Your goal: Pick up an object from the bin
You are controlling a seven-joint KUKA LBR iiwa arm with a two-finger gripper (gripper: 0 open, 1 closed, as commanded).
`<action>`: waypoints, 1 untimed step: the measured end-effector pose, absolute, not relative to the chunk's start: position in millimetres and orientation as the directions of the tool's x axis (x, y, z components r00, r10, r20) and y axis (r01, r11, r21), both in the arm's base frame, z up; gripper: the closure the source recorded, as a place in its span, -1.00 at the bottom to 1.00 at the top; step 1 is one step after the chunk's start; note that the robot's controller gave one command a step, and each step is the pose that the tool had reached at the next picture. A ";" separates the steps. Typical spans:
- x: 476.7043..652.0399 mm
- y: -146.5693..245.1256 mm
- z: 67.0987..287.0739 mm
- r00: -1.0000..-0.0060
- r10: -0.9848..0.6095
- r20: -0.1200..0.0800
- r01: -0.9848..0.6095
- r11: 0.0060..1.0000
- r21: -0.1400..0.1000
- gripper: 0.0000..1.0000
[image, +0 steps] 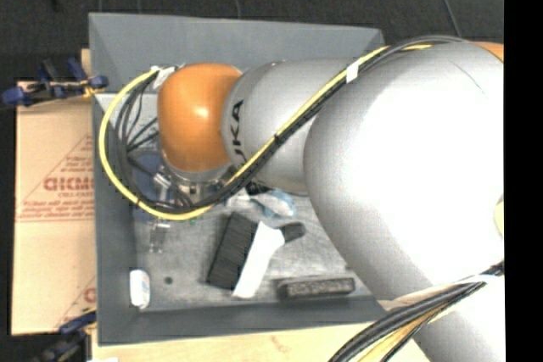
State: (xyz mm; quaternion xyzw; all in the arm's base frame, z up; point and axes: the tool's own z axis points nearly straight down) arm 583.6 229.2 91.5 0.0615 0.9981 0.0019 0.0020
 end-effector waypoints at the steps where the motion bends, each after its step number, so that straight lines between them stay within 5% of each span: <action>1: 588.2 204.9 79.0 -0.999 0.050 -0.011 0.050 0.999 0.006 -1.00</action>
Offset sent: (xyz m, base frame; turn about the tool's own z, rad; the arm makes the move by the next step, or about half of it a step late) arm -0.0005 -0.0290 -0.0215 0.0150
